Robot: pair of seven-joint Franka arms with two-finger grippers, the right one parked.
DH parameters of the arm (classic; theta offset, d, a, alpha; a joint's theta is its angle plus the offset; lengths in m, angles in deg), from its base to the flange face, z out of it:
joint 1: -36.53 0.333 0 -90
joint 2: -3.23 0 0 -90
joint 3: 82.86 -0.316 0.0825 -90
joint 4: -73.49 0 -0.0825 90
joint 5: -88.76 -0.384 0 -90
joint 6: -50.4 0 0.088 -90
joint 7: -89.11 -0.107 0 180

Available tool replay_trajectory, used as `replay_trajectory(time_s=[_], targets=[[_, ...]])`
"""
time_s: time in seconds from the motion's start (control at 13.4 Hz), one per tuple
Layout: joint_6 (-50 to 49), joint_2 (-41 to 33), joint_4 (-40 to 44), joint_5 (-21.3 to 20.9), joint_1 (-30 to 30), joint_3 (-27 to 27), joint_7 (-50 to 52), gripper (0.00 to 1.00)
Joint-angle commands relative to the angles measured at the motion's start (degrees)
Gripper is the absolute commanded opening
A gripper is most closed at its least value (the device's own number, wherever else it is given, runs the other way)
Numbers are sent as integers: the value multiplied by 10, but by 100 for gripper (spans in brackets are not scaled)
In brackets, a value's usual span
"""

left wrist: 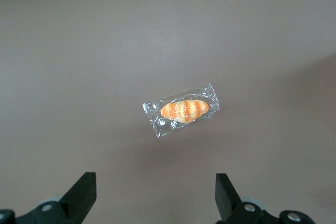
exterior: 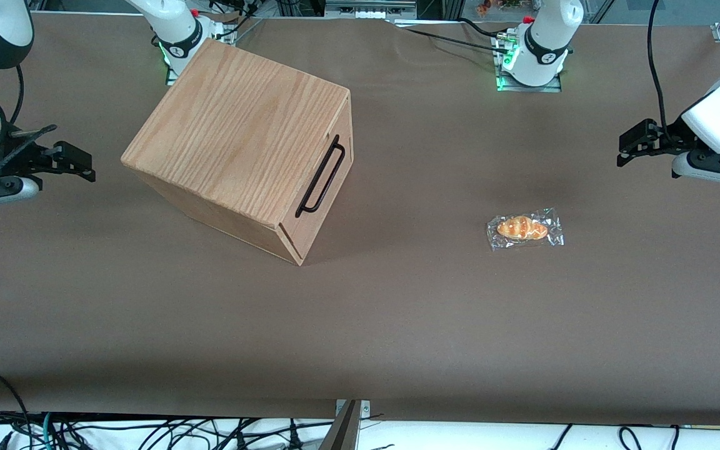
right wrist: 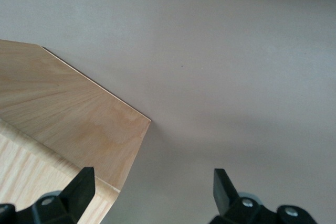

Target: Open top drawer with left arm

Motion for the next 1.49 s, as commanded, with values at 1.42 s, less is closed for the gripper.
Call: replay_trajectory(time_s=[1.42], targets=[[3,-1,-1,11,2,-1,-4,100]])
